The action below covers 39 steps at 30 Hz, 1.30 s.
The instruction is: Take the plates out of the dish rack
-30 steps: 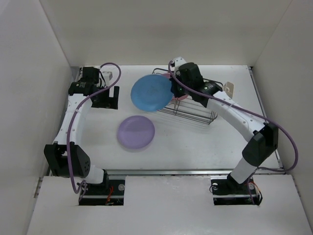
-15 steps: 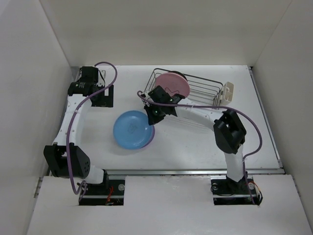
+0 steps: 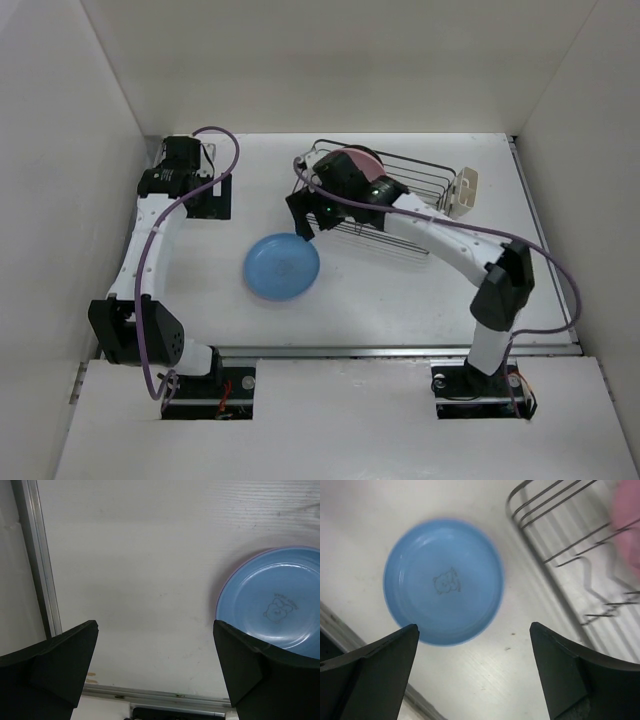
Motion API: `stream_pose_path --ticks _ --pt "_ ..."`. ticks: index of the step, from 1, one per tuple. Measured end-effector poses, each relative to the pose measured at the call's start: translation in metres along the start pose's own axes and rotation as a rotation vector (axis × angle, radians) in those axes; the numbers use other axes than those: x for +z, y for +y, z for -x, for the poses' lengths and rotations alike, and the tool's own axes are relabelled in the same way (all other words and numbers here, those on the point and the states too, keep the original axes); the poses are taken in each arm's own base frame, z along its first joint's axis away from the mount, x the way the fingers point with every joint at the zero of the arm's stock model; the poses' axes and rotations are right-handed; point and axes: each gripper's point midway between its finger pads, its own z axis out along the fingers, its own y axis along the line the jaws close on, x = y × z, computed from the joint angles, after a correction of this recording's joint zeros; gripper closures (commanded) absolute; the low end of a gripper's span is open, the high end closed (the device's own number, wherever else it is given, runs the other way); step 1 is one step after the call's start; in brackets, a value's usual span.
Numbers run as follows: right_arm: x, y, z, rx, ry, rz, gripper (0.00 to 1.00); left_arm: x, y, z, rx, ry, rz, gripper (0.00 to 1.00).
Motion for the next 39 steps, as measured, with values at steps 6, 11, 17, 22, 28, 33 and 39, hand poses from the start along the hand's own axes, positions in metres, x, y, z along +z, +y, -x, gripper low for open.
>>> stream_pose_path --ticks 6,11,17,22,28,33,39 --pt "-0.080 -0.072 0.086 0.072 -0.286 -0.264 0.00 -0.001 -0.001 0.001 0.002 -0.006 -0.006 0.00" --pt "-0.076 -0.187 0.099 0.181 -0.295 -0.574 0.00 -0.001 -0.002 0.001 0.002 -0.007 -0.011 0.00" --pt "-0.009 -0.252 0.042 0.170 -0.078 -0.676 0.32 0.003 -0.002 -0.007 0.010 0.016 -0.011 0.00" --pt "-0.007 -0.262 0.036 0.113 -0.044 -0.705 0.91 0.007 -0.002 -0.014 0.015 0.037 -0.009 0.00" --pt "-0.019 -0.269 0.034 0.046 -0.062 -0.734 1.00 0.008 -0.002 -0.016 0.019 0.041 -0.008 0.00" --pt "-0.067 -0.262 0.046 -0.005 -0.135 -0.823 1.00 0.008 -0.002 -0.016 0.022 0.041 -0.008 0.00" --pt "-0.157 -0.228 0.103 0.008 -0.408 -0.869 1.00 0.008 -0.003 -0.016 0.022 0.041 -0.013 0.00"
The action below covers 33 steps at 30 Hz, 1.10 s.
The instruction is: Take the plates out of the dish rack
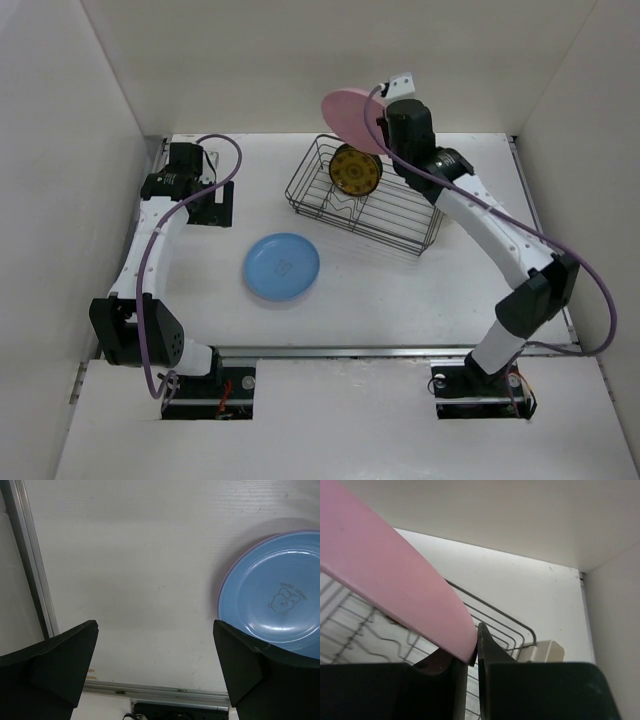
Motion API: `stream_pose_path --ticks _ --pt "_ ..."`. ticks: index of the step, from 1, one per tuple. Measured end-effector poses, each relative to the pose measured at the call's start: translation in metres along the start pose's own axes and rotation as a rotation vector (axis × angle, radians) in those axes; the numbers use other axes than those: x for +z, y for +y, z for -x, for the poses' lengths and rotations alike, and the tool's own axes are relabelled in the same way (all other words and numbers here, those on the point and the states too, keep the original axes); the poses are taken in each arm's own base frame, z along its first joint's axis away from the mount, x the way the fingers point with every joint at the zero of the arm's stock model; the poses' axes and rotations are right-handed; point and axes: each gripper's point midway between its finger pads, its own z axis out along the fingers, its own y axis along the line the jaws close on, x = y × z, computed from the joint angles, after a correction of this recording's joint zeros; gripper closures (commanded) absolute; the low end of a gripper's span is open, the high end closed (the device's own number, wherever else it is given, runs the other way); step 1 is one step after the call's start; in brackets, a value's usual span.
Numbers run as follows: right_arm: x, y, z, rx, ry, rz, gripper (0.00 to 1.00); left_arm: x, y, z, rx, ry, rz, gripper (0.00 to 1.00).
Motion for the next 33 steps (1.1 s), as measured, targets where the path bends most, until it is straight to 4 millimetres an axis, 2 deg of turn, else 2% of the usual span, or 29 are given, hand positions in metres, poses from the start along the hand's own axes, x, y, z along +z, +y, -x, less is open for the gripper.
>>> stream_pose_path --ticks 1,3,5,7,9,11,13,15,17,19,20,21,23,24,25,30,33 --pt "-0.011 0.003 0.011 0.017 -0.031 0.027 1.00 0.000 0.000 0.000 0.000 0.000 0.000 0.00" --pt "-0.030 0.025 0.025 0.029 -0.070 0.158 1.00 0.000 0.000 0.000 -0.001 0.000 0.002 0.00" --pt "-0.045 0.059 0.029 0.018 -0.079 0.326 1.00 0.000 0.002 0.000 -0.005 0.000 0.011 0.00" --pt "-0.058 0.106 0.016 -0.017 -0.046 0.522 1.00 0.000 0.004 0.000 -0.012 0.001 0.028 0.00" --pt "-0.070 0.158 -0.011 -0.064 0.023 0.695 1.00 0.000 0.010 0.000 -0.019 0.001 0.060 0.00" --pt "-0.080 0.206 -0.054 -0.124 0.126 0.829 1.00 -0.001 0.015 0.001 -0.028 -0.001 0.094 0.00" --pt "-0.091 0.244 -0.102 -0.177 0.250 0.927 1.00 -0.003 0.023 0.001 -0.034 -0.005 0.140 0.00" --pt "-0.102 0.270 -0.147 -0.222 0.367 0.996 0.98 -0.004 0.030 0.002 -0.041 -0.006 0.179 0.00" --pt "-0.109 0.282 -0.176 -0.241 0.456 1.027 0.89 -0.005 0.034 0.002 -0.047 -0.008 0.207 0.00" --pt "-0.107 0.284 -0.189 -0.244 0.499 1.028 0.71 -0.005 0.037 0.002 -0.051 -0.008 0.223 0.00" --pt "-0.106 0.283 -0.192 -0.237 0.513 1.024 0.62 -0.005 0.038 0.002 -0.052 -0.008 0.227 0.00" --pt "-0.105 0.282 -0.191 -0.232 0.515 1.016 0.47 -0.006 0.038 0.002 -0.053 -0.008 0.231 0.00" --pt "-0.102 0.281 -0.185 -0.218 0.505 1.005 0.25 -0.006 0.039 0.002 -0.055 -0.008 0.235 0.00" --pt "-0.100 0.279 -0.181 -0.215 0.499 0.997 0.17 -0.006 0.039 0.002 -0.056 -0.009 0.236 0.00" --pt "-0.098 0.278 -0.177 -0.214 0.493 0.988 0.02 -0.006 0.039 0.002 -0.056 -0.009 0.236 0.00" --pt "-0.093 0.271 -0.157 -0.230 0.442 0.935 0.00 -0.006 0.039 0.002 -0.056 -0.009 0.235 0.00" --pt "-0.093 0.254 -0.134 -0.224 0.380 0.875 0.00 -0.006 0.039 0.002 -0.055 -0.009 0.234 0.00"
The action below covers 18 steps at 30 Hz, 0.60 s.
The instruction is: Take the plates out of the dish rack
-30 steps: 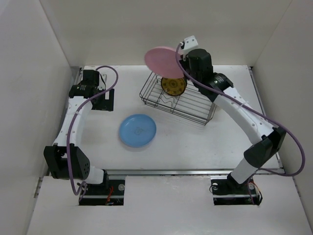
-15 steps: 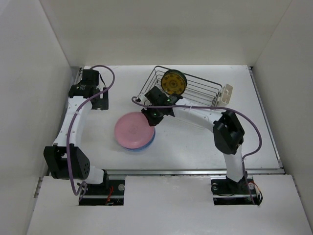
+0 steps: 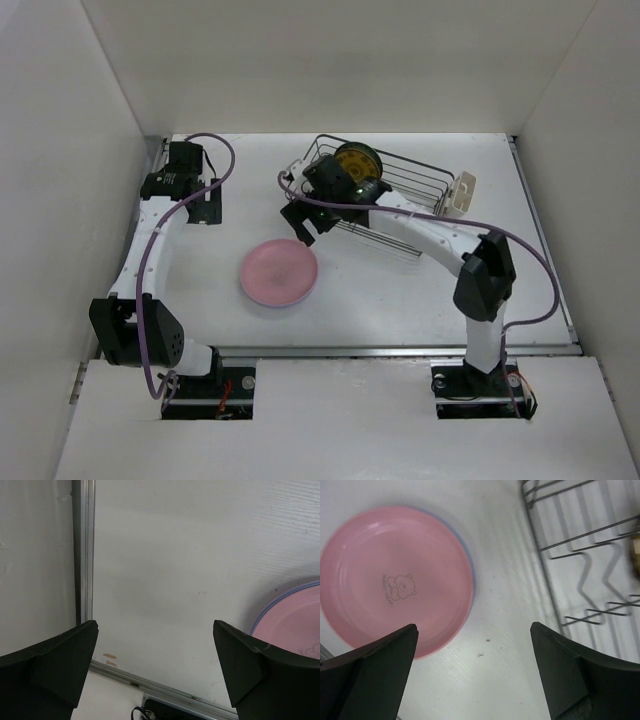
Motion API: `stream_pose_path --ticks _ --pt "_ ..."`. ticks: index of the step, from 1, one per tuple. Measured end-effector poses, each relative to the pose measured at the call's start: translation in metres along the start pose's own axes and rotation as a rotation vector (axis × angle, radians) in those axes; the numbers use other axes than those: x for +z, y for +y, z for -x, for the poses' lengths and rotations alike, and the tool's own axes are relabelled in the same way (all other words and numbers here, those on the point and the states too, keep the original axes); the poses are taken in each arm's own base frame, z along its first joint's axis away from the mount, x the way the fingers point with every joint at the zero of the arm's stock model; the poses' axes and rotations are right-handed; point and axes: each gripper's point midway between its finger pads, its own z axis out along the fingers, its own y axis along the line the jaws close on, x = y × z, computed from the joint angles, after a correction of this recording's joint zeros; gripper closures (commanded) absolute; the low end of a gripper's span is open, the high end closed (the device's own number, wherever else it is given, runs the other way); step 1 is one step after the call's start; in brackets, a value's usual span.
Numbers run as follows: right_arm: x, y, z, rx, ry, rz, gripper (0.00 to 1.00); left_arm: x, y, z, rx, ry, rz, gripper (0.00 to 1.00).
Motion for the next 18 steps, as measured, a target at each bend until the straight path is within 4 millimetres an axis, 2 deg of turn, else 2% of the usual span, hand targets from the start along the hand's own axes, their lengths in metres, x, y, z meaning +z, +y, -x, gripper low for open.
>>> stream_pose_path --ticks 2,4,7,10,11,12,14,16,18 --pt "-0.023 -0.014 0.020 0.011 -0.077 -0.050 0.00 0.000 -0.001 0.000 0.000 0.000 -0.004 0.00" --pt "-0.050 -0.042 0.043 0.048 -0.162 -0.116 0.02 0.000 -0.002 0.000 0.000 0.000 -0.010 0.00" --pt "-0.083 -0.112 0.079 0.144 -0.280 -0.260 0.09 0.000 -0.004 0.000 0.001 0.000 -0.024 0.00" --pt "-0.100 -0.195 0.089 0.255 -0.337 -0.416 0.20 0.000 -0.010 0.000 0.001 0.001 -0.057 0.00" --pt "-0.100 -0.219 0.087 0.286 -0.341 -0.460 0.28 0.000 -0.014 0.000 0.001 0.000 -0.077 0.00" --pt "-0.097 -0.240 0.082 0.311 -0.332 -0.491 0.32 0.000 -0.018 0.001 0.001 -0.001 -0.100 0.00" --pt "-0.080 -0.269 0.069 0.353 -0.301 -0.527 0.41 0.000 -0.030 0.001 0.004 0.000 -0.166 0.00" --pt "-0.057 -0.283 0.052 0.378 -0.251 -0.527 0.46 0.000 -0.044 0.001 0.007 0.009 -0.240 0.00" --pt "-0.032 -0.286 0.037 0.388 -0.201 -0.505 0.52 0.003 -0.059 0.002 0.012 0.026 -0.317 0.00"
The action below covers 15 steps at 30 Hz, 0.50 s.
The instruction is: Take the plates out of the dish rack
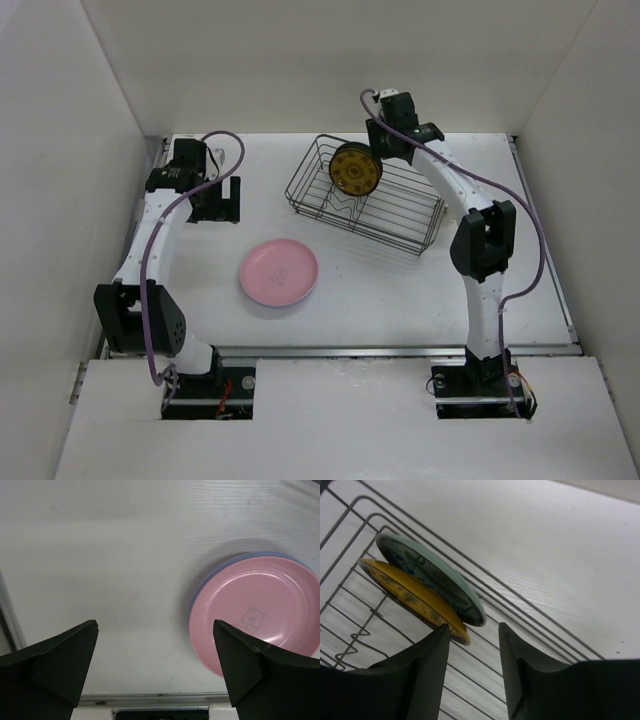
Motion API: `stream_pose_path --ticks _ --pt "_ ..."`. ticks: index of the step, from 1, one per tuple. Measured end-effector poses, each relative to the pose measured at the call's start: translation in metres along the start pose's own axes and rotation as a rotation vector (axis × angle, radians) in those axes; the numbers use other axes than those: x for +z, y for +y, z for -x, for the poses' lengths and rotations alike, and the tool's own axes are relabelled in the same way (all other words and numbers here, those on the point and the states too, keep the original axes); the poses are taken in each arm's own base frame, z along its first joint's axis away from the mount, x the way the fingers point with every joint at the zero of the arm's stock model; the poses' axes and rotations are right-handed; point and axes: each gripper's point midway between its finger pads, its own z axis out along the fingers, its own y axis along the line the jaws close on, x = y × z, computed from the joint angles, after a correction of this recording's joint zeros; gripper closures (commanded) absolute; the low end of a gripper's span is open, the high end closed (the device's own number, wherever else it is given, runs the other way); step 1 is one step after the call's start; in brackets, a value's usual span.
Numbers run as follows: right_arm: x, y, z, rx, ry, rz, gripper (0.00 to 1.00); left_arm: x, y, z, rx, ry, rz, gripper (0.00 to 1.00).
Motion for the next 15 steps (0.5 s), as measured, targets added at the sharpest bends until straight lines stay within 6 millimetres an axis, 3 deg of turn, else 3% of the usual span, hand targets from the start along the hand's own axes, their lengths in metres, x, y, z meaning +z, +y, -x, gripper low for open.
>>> stream_pose_path --ticks 4,10,15 --pt "0.020 0.010 -0.023 -0.006 0.058 0.043 0.52 0.013 -0.017 0.005 0.004 0.034 -0.094 0.00" --pt "0.023 0.017 -0.022 -0.004 0.045 0.075 0.53 0.027 -0.029 0.010 0.012 0.077 -0.161 0.00" --pt "0.029 0.020 -0.032 -0.007 0.064 0.092 0.62 0.030 -0.032 0.014 0.012 0.082 -0.181 0.00"
